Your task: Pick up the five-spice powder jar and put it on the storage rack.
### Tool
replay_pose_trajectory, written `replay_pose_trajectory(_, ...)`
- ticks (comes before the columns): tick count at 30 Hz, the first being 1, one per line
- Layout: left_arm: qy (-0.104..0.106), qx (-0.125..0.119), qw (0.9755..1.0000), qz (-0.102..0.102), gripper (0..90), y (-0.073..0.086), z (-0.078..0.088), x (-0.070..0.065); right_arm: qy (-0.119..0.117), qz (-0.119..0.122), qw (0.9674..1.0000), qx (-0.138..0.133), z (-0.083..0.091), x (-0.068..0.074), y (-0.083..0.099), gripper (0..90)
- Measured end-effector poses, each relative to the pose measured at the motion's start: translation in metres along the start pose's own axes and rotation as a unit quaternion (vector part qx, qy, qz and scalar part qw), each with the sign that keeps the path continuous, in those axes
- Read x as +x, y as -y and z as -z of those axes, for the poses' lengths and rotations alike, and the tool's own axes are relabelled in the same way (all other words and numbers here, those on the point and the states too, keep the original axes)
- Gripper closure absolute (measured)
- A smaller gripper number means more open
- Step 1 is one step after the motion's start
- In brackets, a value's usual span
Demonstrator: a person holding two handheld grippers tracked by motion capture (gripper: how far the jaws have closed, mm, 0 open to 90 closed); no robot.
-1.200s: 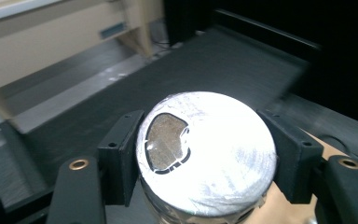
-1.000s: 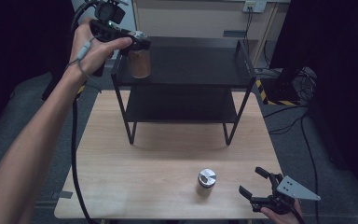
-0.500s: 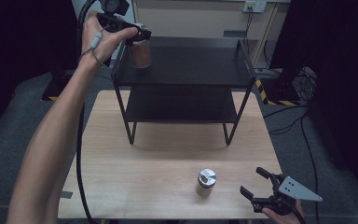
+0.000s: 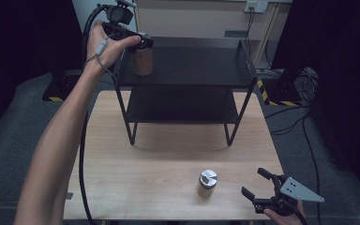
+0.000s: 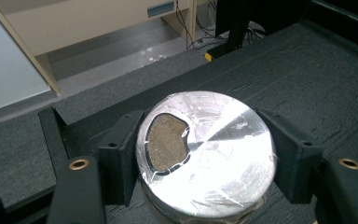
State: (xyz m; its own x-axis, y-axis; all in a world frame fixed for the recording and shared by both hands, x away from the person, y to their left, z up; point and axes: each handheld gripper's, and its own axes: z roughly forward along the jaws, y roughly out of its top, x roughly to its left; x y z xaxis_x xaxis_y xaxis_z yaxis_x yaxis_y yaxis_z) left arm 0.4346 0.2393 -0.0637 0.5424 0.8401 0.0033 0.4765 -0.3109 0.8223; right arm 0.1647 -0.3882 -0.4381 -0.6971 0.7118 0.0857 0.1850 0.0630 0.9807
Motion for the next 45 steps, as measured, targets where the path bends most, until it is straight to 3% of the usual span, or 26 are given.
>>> replay_pose_trajectory(4,-0.003,-0.003,1.0000,-0.006,30.9,0.003,-0.001,-0.002,-0.001,0.000,1.0000,0.000,0.000,0.000,0.000,6.8)
replay_pose_trajectory(5,-0.010,-0.011,0.9999,-0.006,21.0,0.005,-0.001,-0.005,-0.001,0.001,1.0000,0.001,0.000,0.000,0.000,6.9)
replay_pose_trajectory(8,-0.016,-0.051,0.9985,-0.014,7.0,0.013,0.002,-0.010,-0.002,0.003,1.0000,0.002,-0.001,0.000,-0.001,6.9)
replay_pose_trajectory(10,-0.023,-0.063,0.9974,-0.025,6.5,0.012,0.006,-0.014,-0.002,0.003,1.0000,0.002,0.000,0.000,-0.001,6.9)
replay_pose_trajectory(17,-0.014,-0.101,0.9944,-0.027,4.6,0.009,0.025,-0.017,-0.003,0.003,1.0000,0.002,0.000,0.001,-0.001,7.0)
replay_pose_trajectory(27,0.040,-0.135,0.9899,-0.018,5.4,0.033,0.039,-0.005,-0.004,0.001,1.0000,0.000,0.001,0.000,0.000,7.1)
replay_pose_trajectory(31,0.057,-0.160,0.9852,-0.025,5.8,0.050,0.046,-0.005,-0.005,0.001,1.0000,0.000,0.000,0.000,0.000,7.2)
replay_pose_trajectory(35,0.067,-0.170,0.9820,-0.046,5.9,0.064,0.056,-0.009,-0.005,0.002,1.0000,0.001,-0.001,0.001,-0.001,7.1)
replay_pose_trajectory(39,0.091,-0.192,0.9750,-0.065,6.1,0.082,0.066,-0.012,-0.005,0.002,1.0000,0.002,-0.001,0.001,-0.001,7.1)
replay_pose_trajectory(45,0.121,-0.201,0.9674,-0.094,5.8,0.108,0.077,-0.022,-0.004,0.003,1.0000,0.002,-0.002,0.001,-0.001,7.1)
